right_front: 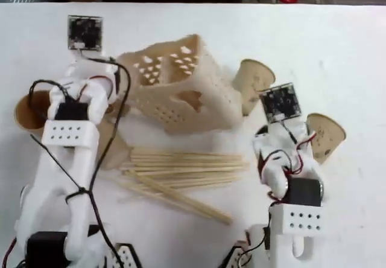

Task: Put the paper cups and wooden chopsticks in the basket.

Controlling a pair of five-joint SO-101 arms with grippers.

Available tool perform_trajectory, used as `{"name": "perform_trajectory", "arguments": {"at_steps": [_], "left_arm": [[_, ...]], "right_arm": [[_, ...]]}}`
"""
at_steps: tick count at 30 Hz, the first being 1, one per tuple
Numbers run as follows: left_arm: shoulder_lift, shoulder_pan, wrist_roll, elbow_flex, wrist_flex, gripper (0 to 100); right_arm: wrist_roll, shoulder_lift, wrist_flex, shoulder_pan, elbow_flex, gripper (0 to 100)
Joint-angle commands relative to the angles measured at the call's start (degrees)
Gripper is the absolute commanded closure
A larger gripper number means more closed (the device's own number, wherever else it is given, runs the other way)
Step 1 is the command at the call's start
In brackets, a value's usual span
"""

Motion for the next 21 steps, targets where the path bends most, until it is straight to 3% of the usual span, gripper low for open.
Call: {"name": "perform_trajectory", "arguments": {"at_steps": [1, 8, 12, 21], "left_arm": [[-0.31, 3.38, -2.37, -3.08, -0.18, 94], [-0.31, 4.26, -2.64, -2.64, -0.18, 93], [-0.31, 4.62, -2.73, -2.64, -0.09, 87], [-0.40, 5.76, -2.37, -0.26, -0.88, 85]], "right_arm": [[0.97, -1.01, 0.84, 1.80, -2.73, 75.9], [0.97, -1.01, 2.33, 1.80, -2.55, 76.0], [0.44, -0.92, 1.54, 1.27, -2.46, 76.1], [0.44, -0.92, -1.19, -4.53, 0.44, 76.1]]}}
